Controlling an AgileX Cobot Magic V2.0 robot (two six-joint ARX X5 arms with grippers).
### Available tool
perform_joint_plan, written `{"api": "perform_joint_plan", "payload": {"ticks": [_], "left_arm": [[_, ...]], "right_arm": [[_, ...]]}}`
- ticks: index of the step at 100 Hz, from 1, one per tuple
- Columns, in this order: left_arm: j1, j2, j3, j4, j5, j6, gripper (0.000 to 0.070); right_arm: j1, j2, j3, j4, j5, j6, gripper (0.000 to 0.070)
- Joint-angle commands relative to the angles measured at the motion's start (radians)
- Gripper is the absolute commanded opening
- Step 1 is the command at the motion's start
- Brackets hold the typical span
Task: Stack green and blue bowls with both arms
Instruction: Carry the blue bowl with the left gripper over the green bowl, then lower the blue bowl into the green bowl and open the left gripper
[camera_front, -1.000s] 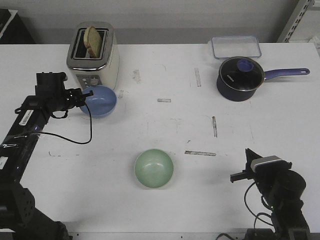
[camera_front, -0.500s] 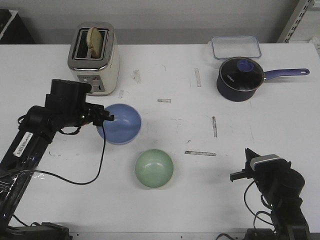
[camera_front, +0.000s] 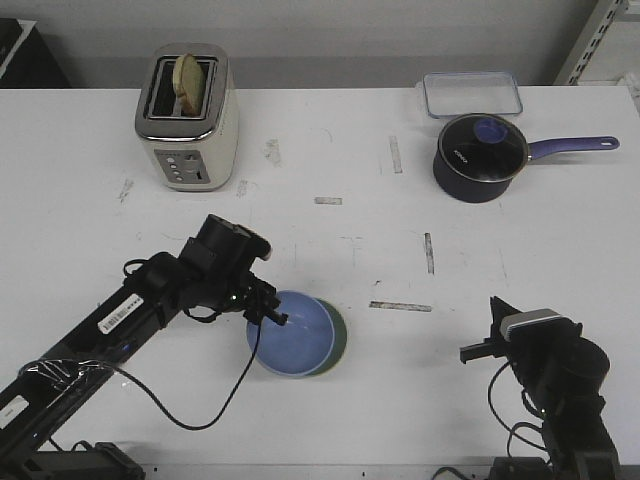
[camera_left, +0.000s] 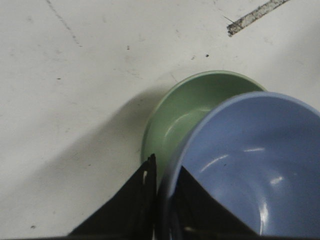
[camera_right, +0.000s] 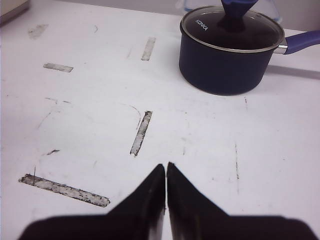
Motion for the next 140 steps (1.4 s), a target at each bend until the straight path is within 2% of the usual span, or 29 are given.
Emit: {"api": "perform_joint_plan", "payload": {"ticks": [1,18,35,47,91,97,112,123,130,140], "left_arm": [[-0.018,0.008,-0.02,0.058,0.005,-0.021,0.0],[-0.065,0.008,-0.092,0.207,0.003,-0.048,0.0],[-0.096,0.008,-0.099,0.266,-0.032,-0.053,0.0],[-0.101,0.008,-0.099,0.261,-0.058,-0.053,0.0],[-0.101,0.008,-0.099,0.22,-0.06,-0.063,0.001],[-0.101,0.008,-0.099,0.217,-0.06,-0.063,0.0076],[-0.101,0.005,-0.099,0.208,-0.055,-0.063,0.0371],[-0.101,-0.003,-0.098,0.201,-0.055,-0.063,0.0534],[-0.101,-0.023,-0.098,0.202,-0.056,-0.063,0.0582],[-0.1,-0.072,-0.098,0.209,-0.06,-0.063,0.0583]], "right_arm": [[0.002,0.003,0.004,0.011,0.0,-0.008,0.0],[0.003,0.003,0.004,0.009,0.0,-0.008,0.0],[0.014,0.003,0.004,0.009,0.0,-0.009,0.0],[0.016,0.003,0.004,0.009,0.0,-0.008,0.0],[0.016,0.003,0.004,0.009,0.0,-0.009,0.0],[0.017,0.003,0.004,0.009,0.0,-0.009,0.0],[0.021,0.003,0.004,0.009,0.0,-0.008,0.0],[0.021,0.003,0.004,0.009,0.0,-0.008,0.0],[0.021,0.003,0.004,0.009,0.0,-0.009,0.0],[0.021,0.003,0.004,0.009,0.0,-0.009,0.0]]}}
